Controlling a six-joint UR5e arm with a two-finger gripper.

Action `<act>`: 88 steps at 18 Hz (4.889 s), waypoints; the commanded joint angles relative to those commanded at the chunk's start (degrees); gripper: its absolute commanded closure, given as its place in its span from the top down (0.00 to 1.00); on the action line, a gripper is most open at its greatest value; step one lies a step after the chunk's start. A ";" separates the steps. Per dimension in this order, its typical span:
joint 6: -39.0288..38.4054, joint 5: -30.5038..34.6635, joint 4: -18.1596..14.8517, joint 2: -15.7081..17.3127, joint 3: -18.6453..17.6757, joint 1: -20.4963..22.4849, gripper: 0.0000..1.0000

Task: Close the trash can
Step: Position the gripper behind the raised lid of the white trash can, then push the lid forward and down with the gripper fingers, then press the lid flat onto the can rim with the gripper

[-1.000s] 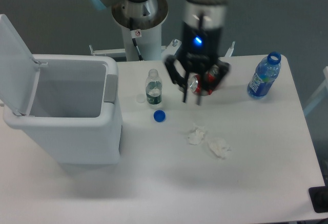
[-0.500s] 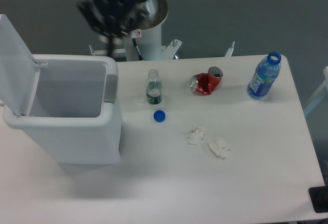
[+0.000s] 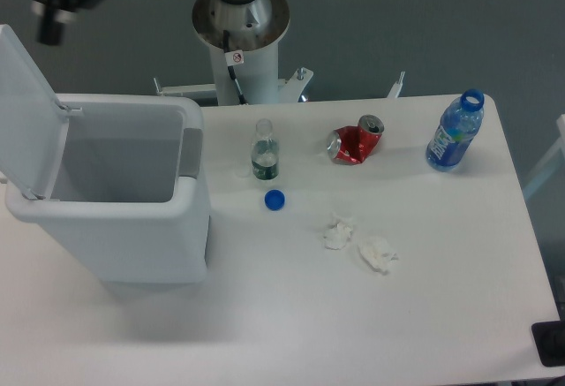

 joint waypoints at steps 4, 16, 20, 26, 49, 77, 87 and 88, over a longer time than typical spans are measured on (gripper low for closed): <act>3.69 0.00 0.00 -3.07 0.44 -4.40 0.07; 3.17 6.40 -1.05 -3.79 0.62 -6.52 0.06; 3.08 7.91 -2.90 -3.26 0.70 -6.34 0.06; 2.64 12.48 -3.69 -1.94 0.35 -6.17 0.06; 1.24 16.70 -4.04 -2.64 -5.62 4.20 0.07; 1.68 16.52 -4.04 -6.51 -8.70 7.90 0.07; 1.59 16.52 -4.04 -7.21 -8.70 7.90 0.07; 1.59 16.52 -4.04 -7.30 -8.70 7.90 0.07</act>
